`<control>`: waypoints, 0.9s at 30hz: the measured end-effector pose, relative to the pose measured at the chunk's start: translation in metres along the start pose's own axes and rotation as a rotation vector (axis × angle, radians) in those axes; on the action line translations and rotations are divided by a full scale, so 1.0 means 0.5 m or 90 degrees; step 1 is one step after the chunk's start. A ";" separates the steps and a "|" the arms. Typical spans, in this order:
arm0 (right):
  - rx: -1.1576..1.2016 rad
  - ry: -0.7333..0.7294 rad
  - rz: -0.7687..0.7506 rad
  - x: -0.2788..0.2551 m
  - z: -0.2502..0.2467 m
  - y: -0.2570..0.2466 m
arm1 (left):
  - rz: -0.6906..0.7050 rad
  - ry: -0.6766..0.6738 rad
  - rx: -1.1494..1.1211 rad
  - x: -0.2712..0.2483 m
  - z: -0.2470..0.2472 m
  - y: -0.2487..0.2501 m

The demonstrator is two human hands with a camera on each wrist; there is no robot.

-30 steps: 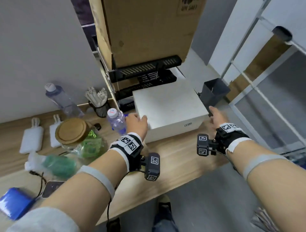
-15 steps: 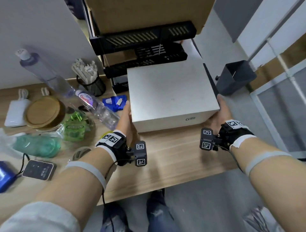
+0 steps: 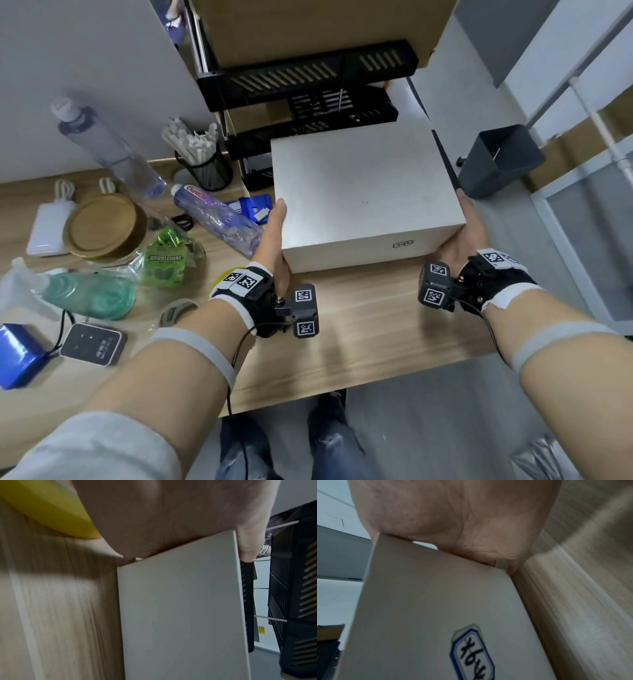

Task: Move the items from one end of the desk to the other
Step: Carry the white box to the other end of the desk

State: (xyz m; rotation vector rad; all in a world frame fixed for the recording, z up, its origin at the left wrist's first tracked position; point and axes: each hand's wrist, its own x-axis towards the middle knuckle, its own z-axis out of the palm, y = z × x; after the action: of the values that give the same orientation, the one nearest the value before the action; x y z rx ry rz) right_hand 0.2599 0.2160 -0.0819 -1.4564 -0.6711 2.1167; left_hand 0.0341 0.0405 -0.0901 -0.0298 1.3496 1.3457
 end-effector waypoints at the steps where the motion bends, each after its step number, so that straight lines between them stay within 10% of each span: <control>1: -0.001 -0.008 -0.007 -0.007 0.002 -0.004 | -0.004 0.001 -0.004 -0.002 0.000 0.001; 17: 0.093 -0.168 -0.013 -0.240 0.029 0.018 | 0.093 -0.053 0.076 -0.195 -0.070 0.089; 27: 0.054 -0.272 -0.138 -0.516 0.253 0.119 | 0.261 -0.076 0.076 -0.462 -0.290 0.211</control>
State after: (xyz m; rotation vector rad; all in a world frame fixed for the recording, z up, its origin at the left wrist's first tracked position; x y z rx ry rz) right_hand 0.2163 -0.0087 0.1020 -0.8461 -0.8383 2.2656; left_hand -0.0566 -0.1730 0.0876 0.4230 1.3773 1.5737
